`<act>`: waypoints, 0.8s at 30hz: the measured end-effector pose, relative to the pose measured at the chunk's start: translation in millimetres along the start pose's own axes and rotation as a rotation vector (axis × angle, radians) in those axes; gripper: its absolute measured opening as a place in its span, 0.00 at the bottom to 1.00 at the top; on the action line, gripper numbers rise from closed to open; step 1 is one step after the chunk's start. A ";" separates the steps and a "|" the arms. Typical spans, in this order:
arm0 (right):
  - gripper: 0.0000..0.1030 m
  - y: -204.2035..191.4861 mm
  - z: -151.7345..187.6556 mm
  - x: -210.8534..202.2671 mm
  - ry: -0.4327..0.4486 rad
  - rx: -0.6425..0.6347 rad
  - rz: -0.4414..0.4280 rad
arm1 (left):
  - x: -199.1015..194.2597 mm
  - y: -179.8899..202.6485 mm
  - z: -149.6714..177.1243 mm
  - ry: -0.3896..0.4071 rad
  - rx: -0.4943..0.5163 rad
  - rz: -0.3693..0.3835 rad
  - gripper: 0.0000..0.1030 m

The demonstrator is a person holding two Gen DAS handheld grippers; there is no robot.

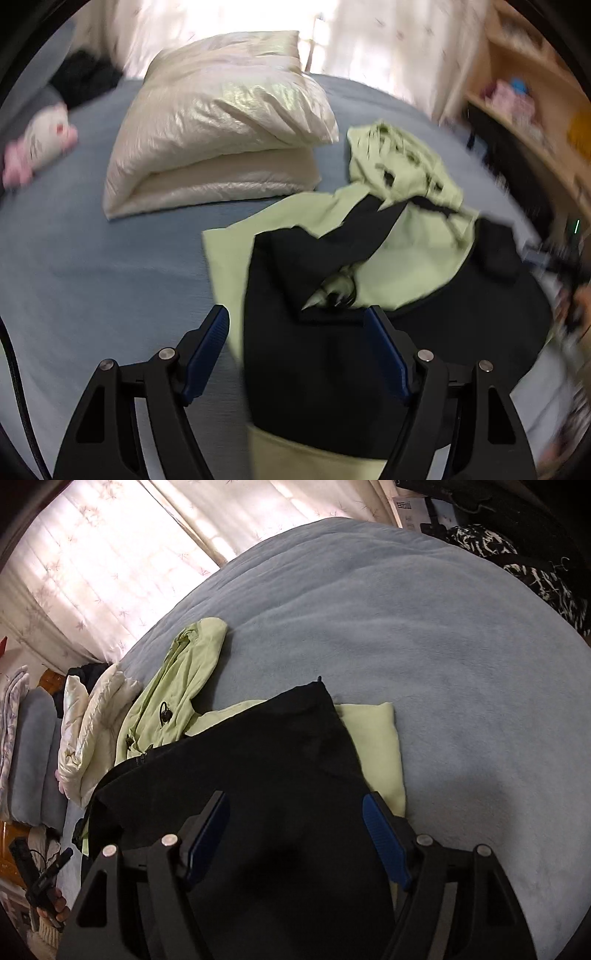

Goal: Fold large clothes
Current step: 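Carry the held hem over the jacket toward the hood with both grippers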

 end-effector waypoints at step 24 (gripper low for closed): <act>0.73 -11.2 -7.7 38.4 -0.019 -0.055 0.022 | 119.4 1.6 -41.4 -0.013 0.304 -0.149 0.68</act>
Point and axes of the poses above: each gripper's, at about its wrist camera, not at the fingertips, and x roughly the way its jaws point, y to its right, z to its underside, the point moved 9 cm from there along x, roughly the way its jaws point, and after that the axes turned 14 degrees about y, right-handed, at the moved point
